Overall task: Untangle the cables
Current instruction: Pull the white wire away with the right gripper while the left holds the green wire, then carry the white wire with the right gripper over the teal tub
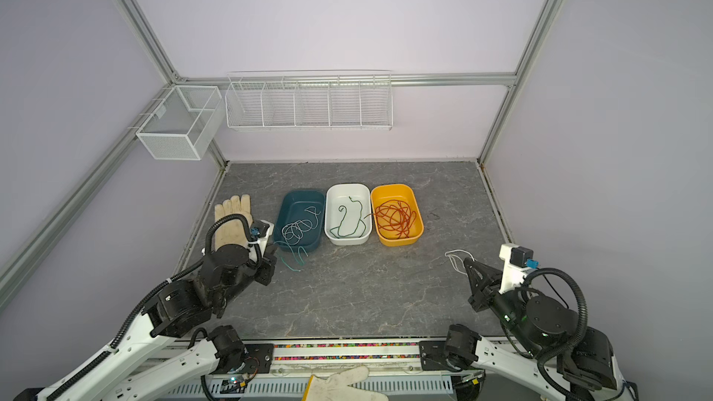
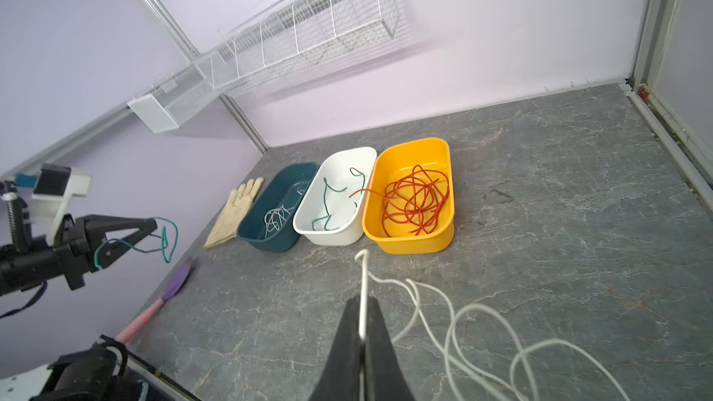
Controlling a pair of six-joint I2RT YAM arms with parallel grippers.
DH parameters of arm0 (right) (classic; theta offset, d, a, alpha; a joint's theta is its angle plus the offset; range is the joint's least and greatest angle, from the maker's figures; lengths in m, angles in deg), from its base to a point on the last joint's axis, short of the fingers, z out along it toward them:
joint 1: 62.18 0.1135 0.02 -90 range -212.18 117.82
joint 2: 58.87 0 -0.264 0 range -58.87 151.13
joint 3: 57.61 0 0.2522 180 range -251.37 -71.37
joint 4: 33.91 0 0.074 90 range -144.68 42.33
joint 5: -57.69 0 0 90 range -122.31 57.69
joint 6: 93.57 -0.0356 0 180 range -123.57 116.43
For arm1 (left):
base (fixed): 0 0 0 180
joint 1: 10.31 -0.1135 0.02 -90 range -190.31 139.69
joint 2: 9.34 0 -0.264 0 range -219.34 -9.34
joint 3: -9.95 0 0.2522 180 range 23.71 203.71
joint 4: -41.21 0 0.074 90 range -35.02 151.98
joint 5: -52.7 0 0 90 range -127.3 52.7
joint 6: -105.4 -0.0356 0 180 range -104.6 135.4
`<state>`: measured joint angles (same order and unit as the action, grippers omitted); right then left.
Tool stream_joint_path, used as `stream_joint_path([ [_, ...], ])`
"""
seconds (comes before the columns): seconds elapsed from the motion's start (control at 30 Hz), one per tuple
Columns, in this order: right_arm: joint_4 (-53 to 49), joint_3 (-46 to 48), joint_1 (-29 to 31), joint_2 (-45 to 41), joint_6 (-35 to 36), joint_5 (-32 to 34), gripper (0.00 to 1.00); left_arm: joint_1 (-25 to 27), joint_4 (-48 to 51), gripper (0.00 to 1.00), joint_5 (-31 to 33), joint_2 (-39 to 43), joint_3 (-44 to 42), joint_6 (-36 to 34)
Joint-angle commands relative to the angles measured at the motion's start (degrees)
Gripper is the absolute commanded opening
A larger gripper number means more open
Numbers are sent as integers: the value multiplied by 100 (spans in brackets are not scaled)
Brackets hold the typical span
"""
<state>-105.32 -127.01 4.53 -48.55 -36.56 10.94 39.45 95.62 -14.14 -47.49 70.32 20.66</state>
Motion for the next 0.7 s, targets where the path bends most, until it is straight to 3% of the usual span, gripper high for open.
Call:
stream_joint_path([
  [0.0,164,-94,69,812,198,-218,6,-31,102,0,110,16,137,-103],
  [0.3,1585,-1048,-41,3268,1128,-1554,6,-36,67,0,42,216,59,-85],
  [0.53,2481,-2219,-1008,5478,1317,-3743,6,-29,40,0,-128,308,15,-139],
  [0.67,2689,-3165,-1277,6768,1416,-4498,6,-34,31,0,-171,385,-8,-130],
])
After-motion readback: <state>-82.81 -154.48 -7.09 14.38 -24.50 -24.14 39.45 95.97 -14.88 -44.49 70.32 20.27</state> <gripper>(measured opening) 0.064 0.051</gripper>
